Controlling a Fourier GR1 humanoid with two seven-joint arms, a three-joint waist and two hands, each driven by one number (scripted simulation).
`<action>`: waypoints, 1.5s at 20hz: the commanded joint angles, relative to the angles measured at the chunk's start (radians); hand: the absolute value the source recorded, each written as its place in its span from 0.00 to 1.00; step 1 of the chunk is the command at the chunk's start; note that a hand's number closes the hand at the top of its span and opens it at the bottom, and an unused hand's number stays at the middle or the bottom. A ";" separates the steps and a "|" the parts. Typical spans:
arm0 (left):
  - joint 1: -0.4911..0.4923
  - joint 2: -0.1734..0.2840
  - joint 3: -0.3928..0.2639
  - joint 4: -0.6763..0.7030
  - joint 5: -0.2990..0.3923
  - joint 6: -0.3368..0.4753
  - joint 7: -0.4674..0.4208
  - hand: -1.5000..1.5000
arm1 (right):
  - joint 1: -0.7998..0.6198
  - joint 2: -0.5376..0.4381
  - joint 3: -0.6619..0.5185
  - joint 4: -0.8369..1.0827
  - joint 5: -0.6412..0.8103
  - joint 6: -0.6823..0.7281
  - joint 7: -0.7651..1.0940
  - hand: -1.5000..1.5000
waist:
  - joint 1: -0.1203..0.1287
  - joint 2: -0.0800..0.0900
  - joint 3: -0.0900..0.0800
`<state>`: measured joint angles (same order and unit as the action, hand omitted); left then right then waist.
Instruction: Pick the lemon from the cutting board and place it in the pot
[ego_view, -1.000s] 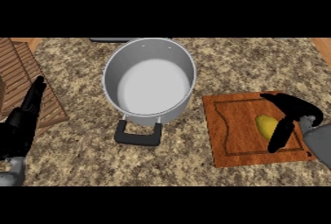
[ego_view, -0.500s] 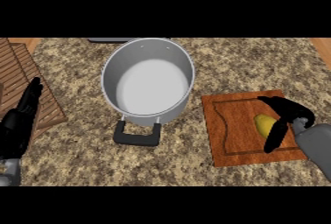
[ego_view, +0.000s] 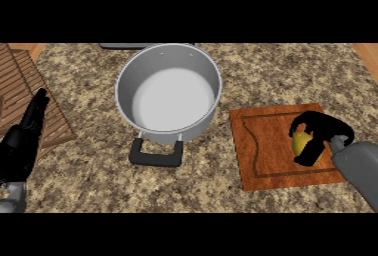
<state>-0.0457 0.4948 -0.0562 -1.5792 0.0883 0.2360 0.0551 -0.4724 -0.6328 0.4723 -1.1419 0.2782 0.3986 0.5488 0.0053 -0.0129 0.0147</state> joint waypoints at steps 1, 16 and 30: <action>0.074 -0.010 -0.001 0.036 0.028 -0.032 0.065 0.50 | 0.021 0.000 -0.007 0.018 0.030 -0.014 -0.056 1.00 | 0.004 0.014 -0.014; -0.035 -0.024 -0.043 0.103 0.001 -0.069 0.058 0.50 | -0.364 0.629 0.556 -0.223 0.226 -0.249 0.380 1.00 | 0.095 0.017 -0.018; 0.028 -0.032 -0.022 0.078 -0.013 -0.053 0.059 0.50 | -0.685 0.632 0.492 -0.358 0.471 -0.536 0.694 1.00 | 0.048 0.008 -0.016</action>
<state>-0.0733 0.4723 -0.0735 -1.5711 0.0604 0.1965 0.0659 -1.1105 -0.0105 1.0010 -1.4754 0.7251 -0.0182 1.0911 0.0562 -0.0180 0.0130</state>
